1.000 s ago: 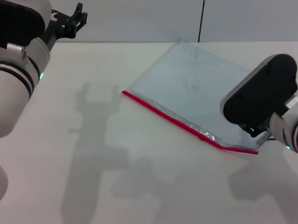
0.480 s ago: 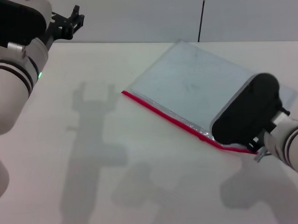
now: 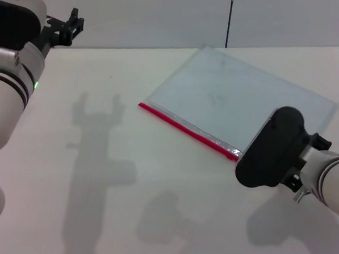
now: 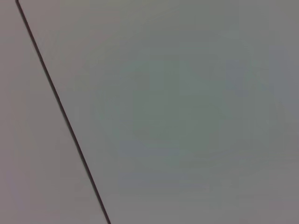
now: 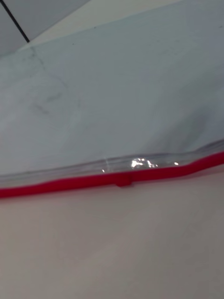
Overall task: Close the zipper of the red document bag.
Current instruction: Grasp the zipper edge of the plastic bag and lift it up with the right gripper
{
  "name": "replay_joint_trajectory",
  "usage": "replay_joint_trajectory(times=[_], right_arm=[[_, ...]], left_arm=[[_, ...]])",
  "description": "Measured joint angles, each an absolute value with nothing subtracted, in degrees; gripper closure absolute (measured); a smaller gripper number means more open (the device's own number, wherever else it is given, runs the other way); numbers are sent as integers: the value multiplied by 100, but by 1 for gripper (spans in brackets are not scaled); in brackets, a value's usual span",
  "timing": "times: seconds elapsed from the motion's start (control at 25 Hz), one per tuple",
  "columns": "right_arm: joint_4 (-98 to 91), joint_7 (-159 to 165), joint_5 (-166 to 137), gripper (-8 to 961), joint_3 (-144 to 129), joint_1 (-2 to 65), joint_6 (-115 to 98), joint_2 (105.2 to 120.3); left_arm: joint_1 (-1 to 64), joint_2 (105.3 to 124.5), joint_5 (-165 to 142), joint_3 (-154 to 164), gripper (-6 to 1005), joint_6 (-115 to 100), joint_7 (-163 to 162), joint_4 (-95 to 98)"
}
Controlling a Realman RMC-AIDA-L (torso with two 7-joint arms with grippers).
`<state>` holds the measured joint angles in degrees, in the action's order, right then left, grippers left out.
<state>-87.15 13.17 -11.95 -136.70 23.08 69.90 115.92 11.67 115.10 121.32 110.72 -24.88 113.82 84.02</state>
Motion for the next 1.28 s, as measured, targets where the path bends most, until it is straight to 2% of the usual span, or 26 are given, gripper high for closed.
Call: replay_joint_trajectory(times=[0.76, 1.28], right_arm=[[-9898, 1025, -1535, 428, -13844, 2326, 7859, 11575], [-9725, 747, -764, 449, -13850, 2371, 7835, 11580]], left_arm=[[1153, 11496, 12145, 11047, 180, -2545, 11414, 8402], [1178, 11496, 12165, 11038, 186, -2628, 11456, 8343]])
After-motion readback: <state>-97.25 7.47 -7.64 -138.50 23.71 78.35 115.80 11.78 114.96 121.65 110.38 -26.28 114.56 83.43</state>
